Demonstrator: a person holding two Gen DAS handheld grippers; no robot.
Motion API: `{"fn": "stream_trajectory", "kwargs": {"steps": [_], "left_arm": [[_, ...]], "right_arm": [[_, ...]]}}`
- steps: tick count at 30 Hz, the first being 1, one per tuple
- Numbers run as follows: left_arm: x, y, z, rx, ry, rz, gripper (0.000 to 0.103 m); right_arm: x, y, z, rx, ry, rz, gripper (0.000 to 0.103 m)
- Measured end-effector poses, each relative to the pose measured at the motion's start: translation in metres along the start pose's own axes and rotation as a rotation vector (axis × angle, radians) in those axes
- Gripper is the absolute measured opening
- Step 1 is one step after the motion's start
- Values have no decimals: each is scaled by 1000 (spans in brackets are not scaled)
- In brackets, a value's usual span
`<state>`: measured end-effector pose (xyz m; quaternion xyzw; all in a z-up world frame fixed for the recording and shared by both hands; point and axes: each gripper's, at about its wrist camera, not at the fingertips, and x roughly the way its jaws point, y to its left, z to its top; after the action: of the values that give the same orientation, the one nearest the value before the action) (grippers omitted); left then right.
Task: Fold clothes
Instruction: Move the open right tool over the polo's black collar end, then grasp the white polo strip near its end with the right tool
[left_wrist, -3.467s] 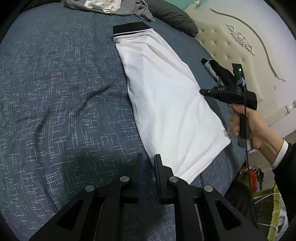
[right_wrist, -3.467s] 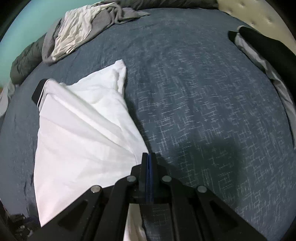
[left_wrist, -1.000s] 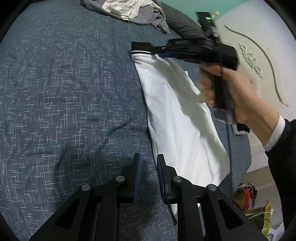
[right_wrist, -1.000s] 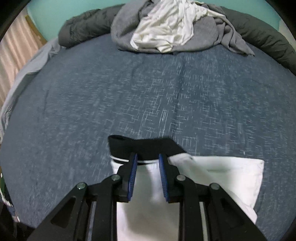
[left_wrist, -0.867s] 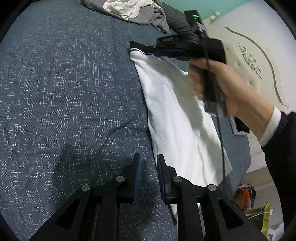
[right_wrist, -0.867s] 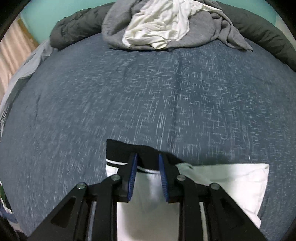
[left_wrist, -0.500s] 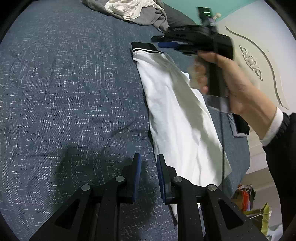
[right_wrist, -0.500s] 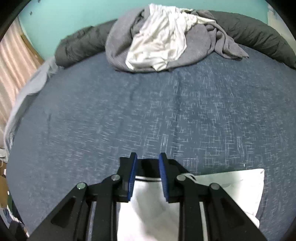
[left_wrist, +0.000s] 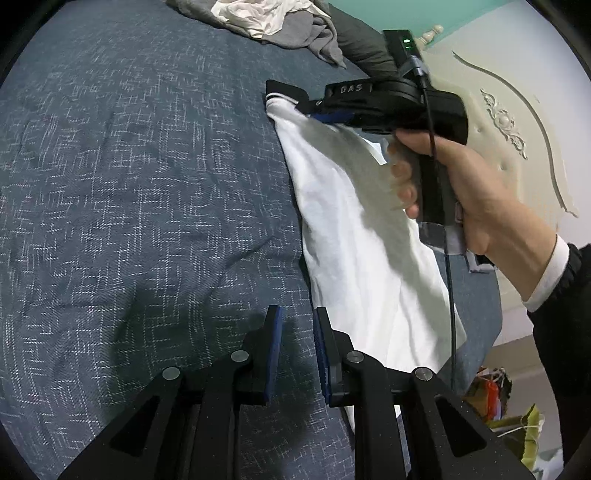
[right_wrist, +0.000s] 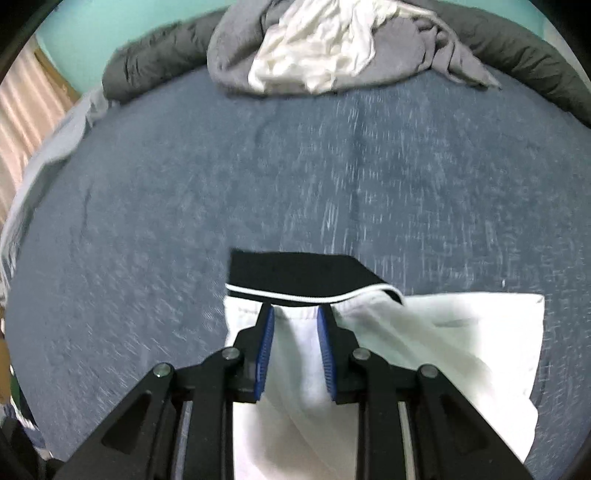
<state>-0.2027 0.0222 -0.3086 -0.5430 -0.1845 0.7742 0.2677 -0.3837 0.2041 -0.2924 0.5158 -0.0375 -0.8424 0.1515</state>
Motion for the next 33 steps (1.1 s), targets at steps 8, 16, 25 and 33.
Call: {"fn": "stream_trajectory", "kwargs": {"steps": [8,16,25,33], "left_arm": [[-8,-3,-7,5,4,-19,19],[-4,-11,-23,5,45,-38,21],[-2,-13,-36,-26,69,-68,35],[7,-18,-45,-49,79,-64,37]], "right_arm": [[-82,-28,-30,92,-136,74,24],[-126,-94,-134,407,-142,146,29],[-146,-118,-225,627,-247,129,38],[-161,-112,-244,570,-340,112,39]]}}
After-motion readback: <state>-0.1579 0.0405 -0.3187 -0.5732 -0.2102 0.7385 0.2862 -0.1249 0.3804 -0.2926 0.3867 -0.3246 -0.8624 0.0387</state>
